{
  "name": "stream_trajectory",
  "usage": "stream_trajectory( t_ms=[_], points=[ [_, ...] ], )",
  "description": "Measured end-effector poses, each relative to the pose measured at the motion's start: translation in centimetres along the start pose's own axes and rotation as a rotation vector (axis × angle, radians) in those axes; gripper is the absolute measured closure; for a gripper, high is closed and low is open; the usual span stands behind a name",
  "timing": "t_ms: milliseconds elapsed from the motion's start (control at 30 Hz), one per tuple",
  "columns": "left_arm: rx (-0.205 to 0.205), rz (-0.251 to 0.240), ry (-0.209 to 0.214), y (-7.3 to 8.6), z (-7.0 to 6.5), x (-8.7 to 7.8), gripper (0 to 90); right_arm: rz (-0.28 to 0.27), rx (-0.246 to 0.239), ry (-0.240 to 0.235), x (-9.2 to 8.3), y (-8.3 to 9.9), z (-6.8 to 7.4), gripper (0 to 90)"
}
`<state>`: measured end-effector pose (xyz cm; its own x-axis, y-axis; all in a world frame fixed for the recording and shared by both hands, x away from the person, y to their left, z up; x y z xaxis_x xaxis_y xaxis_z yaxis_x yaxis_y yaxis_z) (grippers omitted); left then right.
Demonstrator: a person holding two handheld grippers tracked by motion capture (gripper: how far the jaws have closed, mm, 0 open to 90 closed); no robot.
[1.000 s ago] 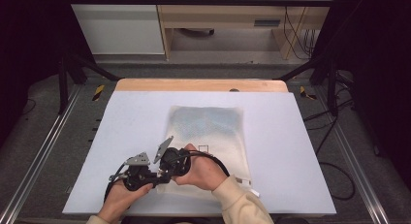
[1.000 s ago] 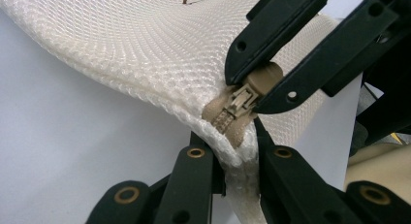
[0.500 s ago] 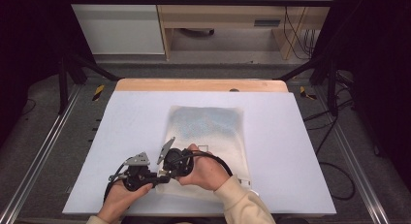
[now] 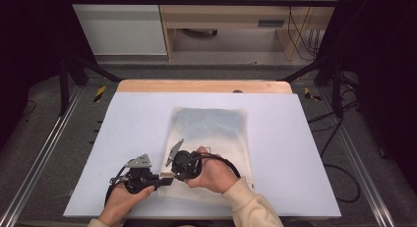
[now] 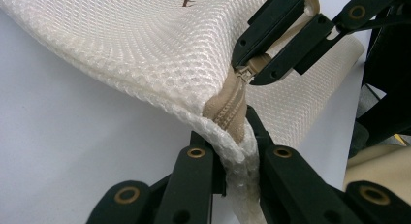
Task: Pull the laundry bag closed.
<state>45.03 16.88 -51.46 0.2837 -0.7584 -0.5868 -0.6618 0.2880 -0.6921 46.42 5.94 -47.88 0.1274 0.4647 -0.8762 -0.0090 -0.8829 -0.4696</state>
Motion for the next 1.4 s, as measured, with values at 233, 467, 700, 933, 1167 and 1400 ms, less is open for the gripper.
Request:
stream_trajectory(
  t_ms=[233, 467, 700, 933, 1167, 1400],
  points=[
    [-0.002, -0.002, -0.001, 0.0, 0.0, 0.0, 84.6, 0.008, 0.006, 0.001, -0.1, 0.4, 0.0, 82.0],
    [0.007, 0.001, -0.005, 0.0, -0.1, 0.0, 84.6, 0.008, 0.015, -0.001, -0.2, 0.9, 0.0, 82.0],
    [0.012, 0.005, -0.004, 0.0, -0.2, 0.0, 84.5, 0.011, 0.015, 0.001, -0.3, 1.1, 0.0, 82.0],
    [0.027, 0.018, 0.000, 0.2, -0.5, 0.4, 84.4, 0.010, 0.023, 0.007, -0.3, 1.5, 0.1, 82.0],
    [0.046, 0.022, 0.005, 0.1, -1.1, 1.0, 84.4, 0.009, 0.038, 0.012, -0.8, 2.2, 0.4, 82.0],
    [0.073, 0.030, 0.000, 0.0, -1.6, 1.6, 84.4, 0.008, 0.051, 0.021, -0.9, 3.1, 0.5, 82.0]
  ],
)
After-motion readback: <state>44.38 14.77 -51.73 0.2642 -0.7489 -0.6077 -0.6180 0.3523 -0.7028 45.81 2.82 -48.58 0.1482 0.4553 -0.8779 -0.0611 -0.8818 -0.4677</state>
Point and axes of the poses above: each handheld gripper's, and its own axes: x roughly forward along the jaws, y roughly out of its underside, z roughly to its left, the point moved 7 cm from there along x, roughly forward along the jaws, and after that the axes turned 10 degrees about -x, right-handed, at the moved point
